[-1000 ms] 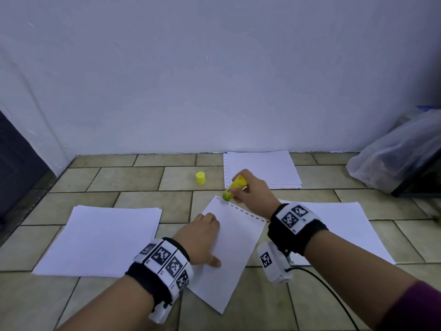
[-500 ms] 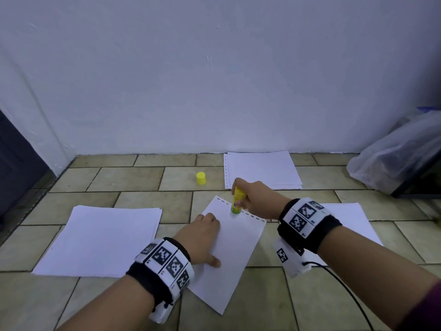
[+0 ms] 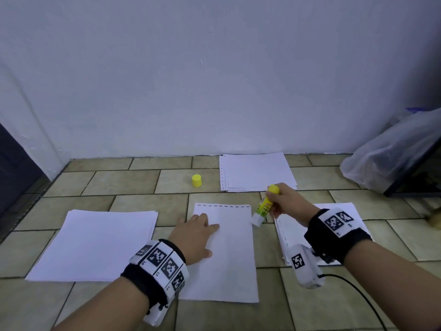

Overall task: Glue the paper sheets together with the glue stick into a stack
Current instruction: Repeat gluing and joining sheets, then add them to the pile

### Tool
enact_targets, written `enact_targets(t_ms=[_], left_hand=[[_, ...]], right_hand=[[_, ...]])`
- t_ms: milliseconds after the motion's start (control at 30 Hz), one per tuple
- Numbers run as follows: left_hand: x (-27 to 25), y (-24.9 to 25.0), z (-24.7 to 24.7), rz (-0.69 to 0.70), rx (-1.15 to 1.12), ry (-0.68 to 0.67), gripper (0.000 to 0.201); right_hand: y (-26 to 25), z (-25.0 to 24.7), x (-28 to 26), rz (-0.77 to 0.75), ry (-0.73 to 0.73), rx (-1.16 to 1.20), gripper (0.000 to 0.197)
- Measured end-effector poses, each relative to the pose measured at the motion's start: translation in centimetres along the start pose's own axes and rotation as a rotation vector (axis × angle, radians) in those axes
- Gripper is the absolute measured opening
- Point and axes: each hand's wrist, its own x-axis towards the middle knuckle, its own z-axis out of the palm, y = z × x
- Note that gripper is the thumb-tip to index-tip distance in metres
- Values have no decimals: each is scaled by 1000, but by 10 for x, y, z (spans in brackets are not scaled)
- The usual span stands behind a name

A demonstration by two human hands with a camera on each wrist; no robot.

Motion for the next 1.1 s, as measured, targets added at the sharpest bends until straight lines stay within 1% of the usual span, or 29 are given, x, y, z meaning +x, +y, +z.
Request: enact_targets(t_ms=[33, 100, 167, 200, 267, 367, 467, 533, 633, 700, 867, 1100], left_hand=[[-1, 0, 0, -11, 4, 16, 66], [-3, 0, 1, -10, -18, 61, 68], [-4, 0, 3, 4, -90, 68, 70], [-5, -1, 4, 1, -141, 49, 72], [-6, -2, 6, -20, -189, 16, 75], [-5, -4, 6, -50, -126, 24, 73], [-3, -7, 6, -50, -77, 23, 73], [-1, -8, 7, -36, -42, 47, 69], [1, -7, 7, -57, -85, 31, 64], [2, -7, 6, -83, -113, 20, 64], [1, -8, 3, -90, -99, 5, 76], [-2, -9, 1, -84, -101, 2, 83]], right_hand=[[3, -1, 2, 40, 13, 130, 23], [4, -2, 4, 109, 42, 342, 28], [2, 0, 6, 135, 70, 441, 26], [-1, 3, 7, 128, 77, 434, 25], [-8, 12, 8, 78, 74, 342, 22], [-15, 28, 13, -3, 96, 185, 10], [-20, 44, 17, -97, 107, 38, 12], [-27, 54, 18, -174, 100, -68, 13], [-37, 69, 20, -246, 65, -205, 16], [-41, 76, 20, -281, 28, -260, 16], [-50, 85, 26, -309, -31, -417, 24], [-57, 76, 20, -333, -178, -719, 23]])
